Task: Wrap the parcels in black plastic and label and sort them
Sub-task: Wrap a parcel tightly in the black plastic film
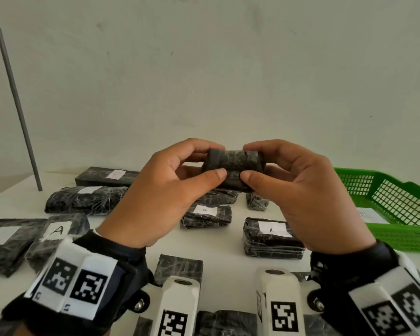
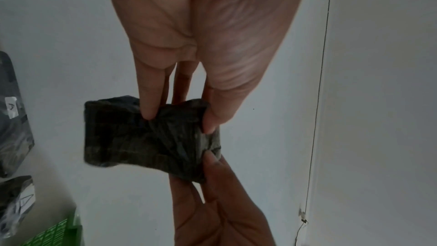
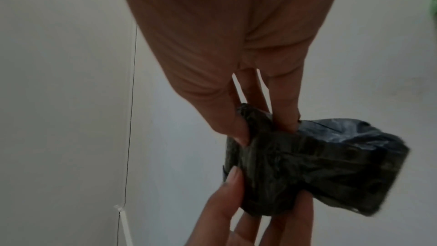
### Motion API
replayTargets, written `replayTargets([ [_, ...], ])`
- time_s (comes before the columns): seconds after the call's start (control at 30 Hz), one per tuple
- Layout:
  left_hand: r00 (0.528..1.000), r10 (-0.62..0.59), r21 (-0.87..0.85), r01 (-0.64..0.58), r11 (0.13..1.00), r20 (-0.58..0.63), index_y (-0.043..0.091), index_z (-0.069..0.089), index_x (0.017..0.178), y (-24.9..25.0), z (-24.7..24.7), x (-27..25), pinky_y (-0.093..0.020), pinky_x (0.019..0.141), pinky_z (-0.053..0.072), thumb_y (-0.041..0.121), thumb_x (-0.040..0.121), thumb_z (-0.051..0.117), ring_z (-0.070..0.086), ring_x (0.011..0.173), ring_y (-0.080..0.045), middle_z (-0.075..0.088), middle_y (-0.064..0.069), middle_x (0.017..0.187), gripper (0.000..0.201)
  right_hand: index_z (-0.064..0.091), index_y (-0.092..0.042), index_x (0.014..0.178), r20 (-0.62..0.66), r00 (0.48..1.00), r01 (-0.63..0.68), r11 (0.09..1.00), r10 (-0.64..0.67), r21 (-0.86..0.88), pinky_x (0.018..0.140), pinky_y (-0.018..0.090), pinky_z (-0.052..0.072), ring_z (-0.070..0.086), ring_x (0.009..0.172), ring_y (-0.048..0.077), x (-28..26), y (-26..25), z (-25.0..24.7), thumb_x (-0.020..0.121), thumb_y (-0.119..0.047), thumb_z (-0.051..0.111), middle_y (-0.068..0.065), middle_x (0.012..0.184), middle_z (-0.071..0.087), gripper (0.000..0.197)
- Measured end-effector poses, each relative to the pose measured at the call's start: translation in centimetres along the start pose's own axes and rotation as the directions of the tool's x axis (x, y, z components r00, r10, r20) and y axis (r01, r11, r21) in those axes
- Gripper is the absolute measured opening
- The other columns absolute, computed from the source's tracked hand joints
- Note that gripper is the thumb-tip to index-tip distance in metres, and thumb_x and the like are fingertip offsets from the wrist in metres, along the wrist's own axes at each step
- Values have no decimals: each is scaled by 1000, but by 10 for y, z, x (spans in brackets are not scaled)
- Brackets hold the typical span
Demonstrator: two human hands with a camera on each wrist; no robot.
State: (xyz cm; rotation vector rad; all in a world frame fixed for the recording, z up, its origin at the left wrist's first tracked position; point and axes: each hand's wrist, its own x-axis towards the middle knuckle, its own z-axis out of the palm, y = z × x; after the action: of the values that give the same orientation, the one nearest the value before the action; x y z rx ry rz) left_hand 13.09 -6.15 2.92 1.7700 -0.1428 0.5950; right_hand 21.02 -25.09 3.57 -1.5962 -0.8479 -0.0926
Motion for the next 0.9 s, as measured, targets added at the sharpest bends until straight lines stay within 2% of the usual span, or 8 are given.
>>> replayTargets([
  [0.1,999,38,25,-37,999,-28,27,76,112,-1,3,0,-48,102,56,12,91,76,75,104,-18,78,3,110,25,75,-24,113,-30,999,27,999,-28,-27,85,23,61,77,99,8,0,1,2,91,-3,75,-7,100,81,31],
  [0.23,998,42,-18,-43,999,-49,29,80,105,1,2,-1,-44,97,58,20,89,79,76,101,-18,79,3,104,19,78,-24,107,-45,998,48,999,-48,-11,86,30,63,78,96,13,-1,-1,2,92,-8,76,-2,96,82,21],
  [0.3,996,61,-7,-62,998,-69,27,81,102,-1,2,0,-47,98,58,14,90,78,76,101,-20,80,1,101,18,79,-23,100,-61,996,58,997,-61,-48,83,29,63,79,91,12,-1,-1,3,91,-8,77,-3,92,82,18],
  [0.43,996,42,-34,-45,998,-75,29,81,98,-2,1,1,-47,95,59,23,83,78,76,97,-20,80,1,97,16,79,-23,99,-54,997,62,998,-63,-23,79,25,62,78,93,12,-2,-2,6,92,-11,76,-2,92,82,15],
  [0.57,996,52,-28,-54,998,-67,29,81,94,-3,0,1,-45,95,59,11,88,80,77,96,-21,80,1,94,19,79,-23,99,-85,993,73,995,-78,-61,84,28,63,78,94,11,-1,0,7,90,-10,78,-5,93,82,16],
  [0.73,999,8,-92,-12,996,-49,28,81,94,0,-3,1,-36,88,59,24,78,85,78,93,-19,80,1,93,16,77,-22,114,-77,996,46,997,-50,-57,91,31,62,76,102,8,-2,-1,7,88,-21,80,-7,101,81,26],
  [0.87,996,45,-67,-50,996,-74,27,82,94,-2,-2,1,-39,92,59,13,83,83,77,96,-20,80,-1,95,18,79,-20,108,-97,992,73,994,-80,-77,91,34,63,76,101,8,-2,-1,9,89,-15,79,-9,100,82,19],
  [0.9,997,42,-69,-46,997,-64,28,81,95,-3,-3,2,-37,92,59,14,83,83,77,96,-19,80,-1,96,18,78,-20,108,-91,992,78,995,-84,-67,93,33,62,76,103,8,-2,-1,8,89,-16,79,-9,101,81,20],
])
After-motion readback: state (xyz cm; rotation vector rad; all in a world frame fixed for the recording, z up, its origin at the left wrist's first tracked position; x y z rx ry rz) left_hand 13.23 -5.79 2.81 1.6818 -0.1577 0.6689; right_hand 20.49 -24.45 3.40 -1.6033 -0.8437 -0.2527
